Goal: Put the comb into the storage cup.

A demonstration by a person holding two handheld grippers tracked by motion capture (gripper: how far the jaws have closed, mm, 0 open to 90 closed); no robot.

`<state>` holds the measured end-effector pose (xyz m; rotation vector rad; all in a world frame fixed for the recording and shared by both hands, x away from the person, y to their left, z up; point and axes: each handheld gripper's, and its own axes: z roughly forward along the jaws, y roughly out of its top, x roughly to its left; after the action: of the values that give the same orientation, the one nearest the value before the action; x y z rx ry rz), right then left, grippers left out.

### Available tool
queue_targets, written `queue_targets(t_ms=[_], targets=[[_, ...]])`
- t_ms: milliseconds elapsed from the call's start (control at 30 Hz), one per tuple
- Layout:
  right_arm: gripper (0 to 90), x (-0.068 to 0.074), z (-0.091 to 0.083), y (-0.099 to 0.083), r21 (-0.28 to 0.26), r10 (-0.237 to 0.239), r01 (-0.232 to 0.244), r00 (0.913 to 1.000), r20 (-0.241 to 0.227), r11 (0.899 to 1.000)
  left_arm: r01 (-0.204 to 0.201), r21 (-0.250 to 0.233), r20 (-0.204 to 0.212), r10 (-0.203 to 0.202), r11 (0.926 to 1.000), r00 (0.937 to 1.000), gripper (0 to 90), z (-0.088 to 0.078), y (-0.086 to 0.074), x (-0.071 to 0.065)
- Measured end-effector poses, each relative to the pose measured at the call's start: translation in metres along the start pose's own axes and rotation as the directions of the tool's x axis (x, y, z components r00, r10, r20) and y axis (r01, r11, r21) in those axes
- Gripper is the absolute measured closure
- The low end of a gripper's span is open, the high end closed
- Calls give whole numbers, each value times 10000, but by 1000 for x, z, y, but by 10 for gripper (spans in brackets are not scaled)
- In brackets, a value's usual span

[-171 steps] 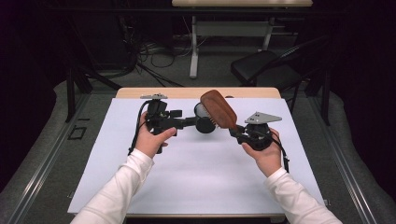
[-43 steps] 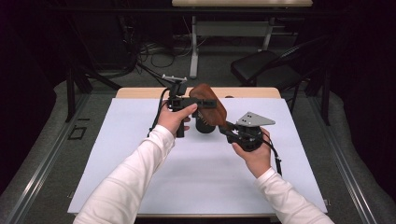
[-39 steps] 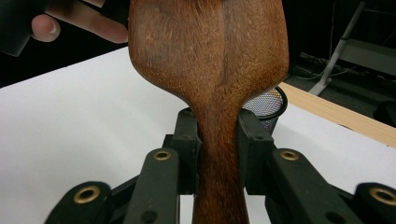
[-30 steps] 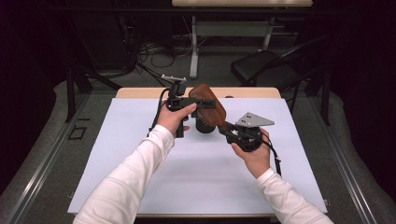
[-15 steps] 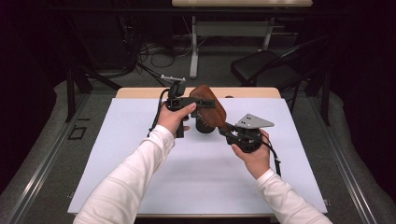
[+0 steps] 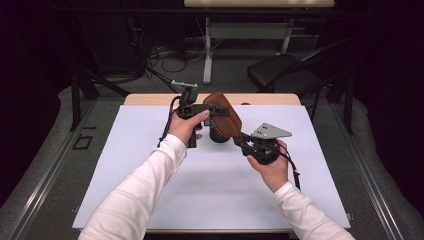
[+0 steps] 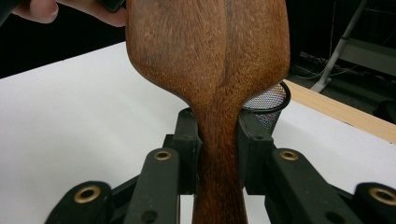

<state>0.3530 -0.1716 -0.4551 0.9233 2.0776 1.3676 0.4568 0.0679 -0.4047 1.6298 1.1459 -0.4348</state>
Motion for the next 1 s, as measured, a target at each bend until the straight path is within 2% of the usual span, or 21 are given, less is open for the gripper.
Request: queue_targets(t_ms=[67, 100, 500, 1000], targets=[[725, 0, 0, 0, 11, -3, 3, 10000, -4, 10000, 57, -10, 23, -57, 10000, 10000, 430, 0, 0, 1], [724, 0, 0, 0, 13, -9, 9, 10000, -5, 10000, 260, -18, 33, -260, 9997, 9997, 432, 0, 0, 1], [723, 1, 1, -2, -55, -10, 10, 10000, 42, 10000, 490, 0, 42, -490, 9988, 9988, 447, 0, -1, 1], [720, 0, 2, -4, -149, 237, -237, 9997, 8, 9996, 904, -56, 56, -904, 9959, 9959, 460, 1, -1, 0]])
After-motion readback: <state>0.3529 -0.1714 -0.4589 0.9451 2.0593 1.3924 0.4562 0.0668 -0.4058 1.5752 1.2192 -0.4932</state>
